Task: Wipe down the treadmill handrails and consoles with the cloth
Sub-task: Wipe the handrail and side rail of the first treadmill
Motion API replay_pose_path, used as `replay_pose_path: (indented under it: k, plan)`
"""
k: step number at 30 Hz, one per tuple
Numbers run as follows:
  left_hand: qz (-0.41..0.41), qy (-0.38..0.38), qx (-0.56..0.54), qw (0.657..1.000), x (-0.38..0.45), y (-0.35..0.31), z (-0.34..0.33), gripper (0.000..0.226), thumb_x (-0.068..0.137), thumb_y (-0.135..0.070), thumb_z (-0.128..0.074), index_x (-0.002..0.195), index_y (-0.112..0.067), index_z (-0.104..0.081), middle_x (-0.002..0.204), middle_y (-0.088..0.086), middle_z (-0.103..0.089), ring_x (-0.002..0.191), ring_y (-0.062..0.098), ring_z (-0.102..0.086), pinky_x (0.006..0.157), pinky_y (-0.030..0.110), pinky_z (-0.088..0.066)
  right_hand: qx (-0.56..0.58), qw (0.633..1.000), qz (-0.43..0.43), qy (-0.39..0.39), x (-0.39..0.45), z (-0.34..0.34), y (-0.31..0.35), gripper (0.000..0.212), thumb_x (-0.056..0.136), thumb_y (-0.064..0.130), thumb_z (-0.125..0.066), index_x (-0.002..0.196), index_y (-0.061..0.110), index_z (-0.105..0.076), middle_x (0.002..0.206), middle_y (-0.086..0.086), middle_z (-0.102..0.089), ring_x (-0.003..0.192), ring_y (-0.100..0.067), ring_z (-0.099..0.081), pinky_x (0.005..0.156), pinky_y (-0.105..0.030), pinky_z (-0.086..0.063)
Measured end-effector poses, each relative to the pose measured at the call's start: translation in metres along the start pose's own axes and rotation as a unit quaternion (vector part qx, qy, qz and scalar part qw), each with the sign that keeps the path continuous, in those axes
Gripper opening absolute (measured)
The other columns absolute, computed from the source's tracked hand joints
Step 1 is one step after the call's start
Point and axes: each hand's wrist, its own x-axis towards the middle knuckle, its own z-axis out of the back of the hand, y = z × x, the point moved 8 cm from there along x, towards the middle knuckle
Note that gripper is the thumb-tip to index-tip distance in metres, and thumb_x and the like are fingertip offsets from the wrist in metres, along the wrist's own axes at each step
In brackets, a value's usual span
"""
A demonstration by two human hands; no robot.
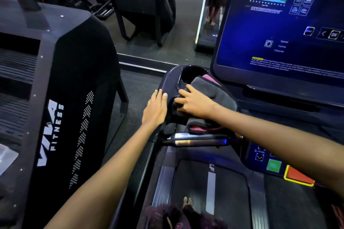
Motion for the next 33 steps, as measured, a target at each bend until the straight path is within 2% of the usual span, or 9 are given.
replay_pose_path:
  k: [3, 6, 12, 15, 18, 22, 24, 28, 33]
  plan:
    - [0.004, 0.0, -0.04, 0.999, 0.001, 0.005, 0.001, 0.051, 0.103, -0.039, -0.018, 0.148, -0.018, -0.028, 0.156, -0.002, -0.022, 0.143, 0.015, -0.021, 0.113, 0.031, -0.018, -0.023, 0.998, 0.061, 0.018, -0.009, -0.011, 0.018, 0.038, 0.075, 0.026, -0.036, 0.063, 0.034, -0.071, 0.086, 0.011, -0.064, 0.088, -0.021, -0.061, 0.086, -0.042, -0.042]
    - [0.006, 0.001, -0.047, 0.999, 0.001, 0.005, 0.002, 0.051, 0.103, -0.04, -0.018, 0.148, -0.019, -0.028, 0.156, -0.002, -0.023, 0.143, 0.014, -0.021, 0.113, 0.031, -0.017, -0.036, 0.995, 0.094, 0.018, -0.029, -0.015, 0.012, 0.044, 0.075, 0.027, -0.03, 0.076, 0.042, -0.072, 0.095, 0.012, -0.063, 0.098, -0.019, -0.059, 0.088, -0.046, -0.046]
    - [0.012, 0.001, -0.036, 0.999, -0.001, 0.004, 0.004, 0.05, 0.103, -0.04, -0.018, 0.148, -0.021, -0.027, 0.157, -0.005, -0.021, 0.143, 0.014, -0.022, 0.112, 0.032, -0.018, 0.033, 0.998, -0.048, -0.003, 0.0, 0.001, -0.001, 0.039, 0.077, 0.025, -0.036, 0.077, 0.038, -0.073, 0.106, -0.002, -0.063, 0.099, -0.028, -0.059, 0.085, -0.051, -0.04]
    - [0.017, 0.006, -0.027, 0.999, -0.001, 0.003, 0.002, 0.05, 0.103, -0.04, -0.018, 0.149, -0.022, -0.026, 0.157, -0.006, -0.02, 0.143, 0.014, -0.022, 0.113, 0.035, -0.019, -0.008, 1.0, -0.004, 0.014, -0.002, -0.006, 0.021, 0.026, 0.075, 0.026, -0.052, 0.081, 0.04, -0.072, 0.107, -0.001, -0.061, 0.1, -0.027, -0.058, 0.083, -0.052, -0.044]
    - [0.019, 0.009, -0.033, 0.999, -0.002, 0.005, 0.001, 0.051, 0.102, -0.042, -0.018, 0.149, -0.023, -0.026, 0.157, -0.008, -0.019, 0.143, 0.013, -0.021, 0.114, 0.038, -0.018, -0.038, 0.997, 0.063, -0.005, -0.022, -0.012, 0.023, 0.026, 0.073, 0.027, -0.058, 0.088, 0.045, -0.071, 0.108, 0.001, -0.062, 0.098, -0.025, -0.058, 0.078, -0.05, -0.048]
    - [0.017, 0.003, -0.027, 0.999, -0.002, 0.004, 0.001, 0.052, 0.102, -0.042, -0.018, 0.149, -0.022, -0.026, 0.157, -0.007, -0.019, 0.143, 0.013, -0.02, 0.114, 0.037, -0.018, -0.003, 0.999, -0.036, -0.04, -0.017, 0.002, -0.001, 0.028, 0.077, 0.028, -0.056, 0.097, 0.041, -0.07, 0.101, -0.001, -0.06, 0.089, -0.025, -0.058, 0.066, -0.042, -0.048]
    - [0.015, 0.002, -0.019, 1.0, -0.001, 0.004, 0.001, 0.052, 0.102, -0.042, -0.018, 0.149, -0.021, -0.026, 0.157, -0.006, -0.019, 0.143, 0.013, -0.02, 0.113, 0.036, -0.019, 0.018, 0.996, -0.048, -0.068, -0.006, 0.013, 0.006, 0.027, 0.078, 0.026, -0.051, 0.092, 0.038, -0.072, 0.099, -0.003, -0.061, 0.086, -0.026, -0.058, 0.065, -0.04, -0.047]
    - [0.015, 0.0, -0.011, 1.0, 0.0, 0.004, 0.0, 0.051, 0.102, -0.042, -0.019, 0.149, -0.022, -0.026, 0.157, -0.007, -0.02, 0.143, 0.013, -0.021, 0.113, 0.038, -0.02, -0.016, 0.997, 0.032, -0.07, -0.002, 0.01, 0.026, 0.02, 0.076, 0.03, -0.064, 0.09, 0.042, -0.071, 0.099, 0.0, -0.06, 0.089, -0.023, -0.057, 0.069, -0.04, -0.047]
    - [0.011, 0.001, -0.015, 1.0, -0.001, 0.004, 0.001, 0.052, 0.102, -0.043, -0.018, 0.148, -0.021, -0.027, 0.157, -0.007, -0.02, 0.143, 0.012, -0.021, 0.113, 0.037, -0.02, -0.011, 0.991, 0.121, -0.056, -0.032, -0.004, 0.019, 0.023, 0.081, 0.032, -0.059, 0.096, 0.047, -0.067, 0.104, 0.003, -0.059, 0.095, -0.021, -0.056, 0.073, -0.039, -0.045]
